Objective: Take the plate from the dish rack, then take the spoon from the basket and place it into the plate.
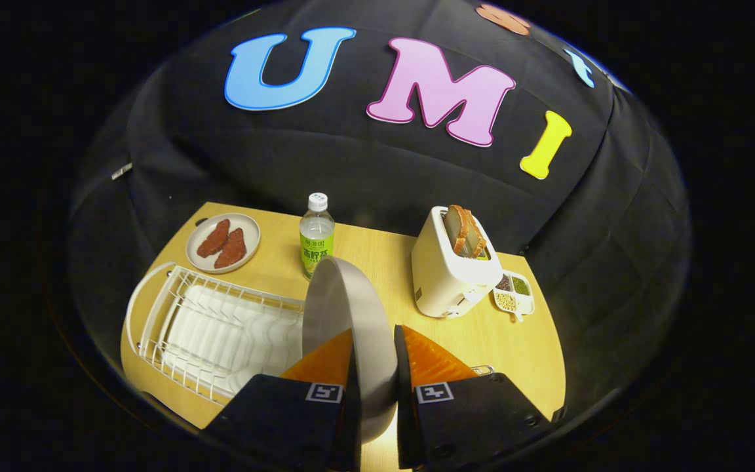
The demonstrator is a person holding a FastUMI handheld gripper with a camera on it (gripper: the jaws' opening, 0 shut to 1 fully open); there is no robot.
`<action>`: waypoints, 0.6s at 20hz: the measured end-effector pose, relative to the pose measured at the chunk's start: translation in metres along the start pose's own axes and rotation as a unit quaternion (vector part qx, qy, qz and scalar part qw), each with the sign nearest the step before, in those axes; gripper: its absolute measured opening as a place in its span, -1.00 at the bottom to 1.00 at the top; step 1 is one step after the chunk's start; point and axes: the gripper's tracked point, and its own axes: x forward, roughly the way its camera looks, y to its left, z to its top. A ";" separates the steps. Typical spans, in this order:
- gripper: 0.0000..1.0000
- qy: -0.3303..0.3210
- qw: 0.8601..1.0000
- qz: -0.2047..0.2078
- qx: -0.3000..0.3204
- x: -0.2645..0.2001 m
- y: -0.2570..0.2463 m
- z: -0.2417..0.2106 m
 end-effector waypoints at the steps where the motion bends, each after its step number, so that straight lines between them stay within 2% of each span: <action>1: -0.49 0.001 1.000 0.023 0.016 -0.009 -0.001 -0.003; 4: -0.49 0.006 0.995 0.073 0.072 -0.039 -0.016 -0.014; 7: -0.49 0.005 0.989 0.109 0.099 -0.070 -0.033 -0.027; 12: -0.49 0.031 0.978 0.154 0.140 -0.115 -0.063 -0.079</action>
